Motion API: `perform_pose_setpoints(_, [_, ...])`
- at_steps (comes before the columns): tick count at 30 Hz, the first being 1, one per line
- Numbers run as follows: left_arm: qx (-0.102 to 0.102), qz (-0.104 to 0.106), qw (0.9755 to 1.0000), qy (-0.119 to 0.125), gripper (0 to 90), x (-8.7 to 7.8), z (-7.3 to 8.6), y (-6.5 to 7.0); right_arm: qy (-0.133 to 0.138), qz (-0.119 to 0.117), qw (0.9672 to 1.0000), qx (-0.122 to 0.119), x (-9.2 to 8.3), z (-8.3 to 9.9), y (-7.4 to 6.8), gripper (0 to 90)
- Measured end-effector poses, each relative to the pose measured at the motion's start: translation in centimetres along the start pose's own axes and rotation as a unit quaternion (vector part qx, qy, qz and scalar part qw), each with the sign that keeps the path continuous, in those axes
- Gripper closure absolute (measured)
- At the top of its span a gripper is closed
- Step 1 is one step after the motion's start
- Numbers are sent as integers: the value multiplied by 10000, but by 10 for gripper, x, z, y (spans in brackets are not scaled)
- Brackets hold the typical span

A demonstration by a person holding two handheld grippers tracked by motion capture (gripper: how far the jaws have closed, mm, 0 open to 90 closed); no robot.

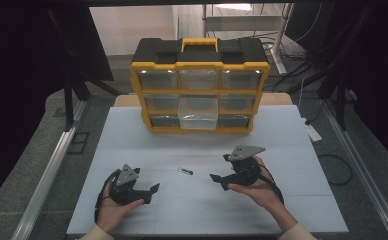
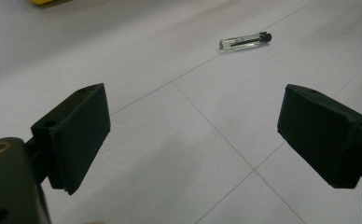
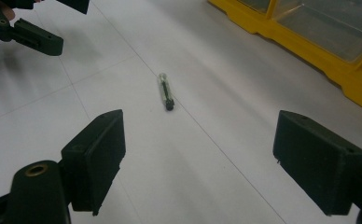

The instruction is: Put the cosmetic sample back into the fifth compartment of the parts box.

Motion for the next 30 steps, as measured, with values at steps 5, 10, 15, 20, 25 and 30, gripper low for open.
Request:
perform_pose_setpoints(5, [9, -1, 10000, -4, 102, 0, 0, 0, -16, -22, 10000, -15, 3, -4, -2, 171])
perform_pose_setpoints(10, [19, -3, 10000, -10, 103, 0, 0, 0, -24, -77, 10000, -47, 6, -9, -4, 169])
perform_pose_setpoints(15, [38, -6, 10000, -7, 104, 0, 0, 0, -36, -106, 9999, -69, 9, -14, -6, 168])
perform_pose_setpoints(20, [42, -9, 10000, 0, 104, -1, 0, 0, -58, -166, 9998, -92, 13, -19, -9, 169])
perform_pose_setpoints(25, [42, -27, 10000, 4, 105, 0, 0, 1, -88, -207, 9996, -161, 19, -24, -12, 168])
perform_pose_setpoints(30, [61, -24, 10000, 11, 105, 0, 0, 2, -110, -261, 9994, -206, 24, -29, -15, 167])
Point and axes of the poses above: each handheld gripper's, and its own axes: x roughly forward along the jaws, z roughly out of its underside, y roughly to its right, the point moved 3 cm from there along x, roughly forward along the jaws, and after that the axes turned 1 degree about z, right-handed, at the moved point
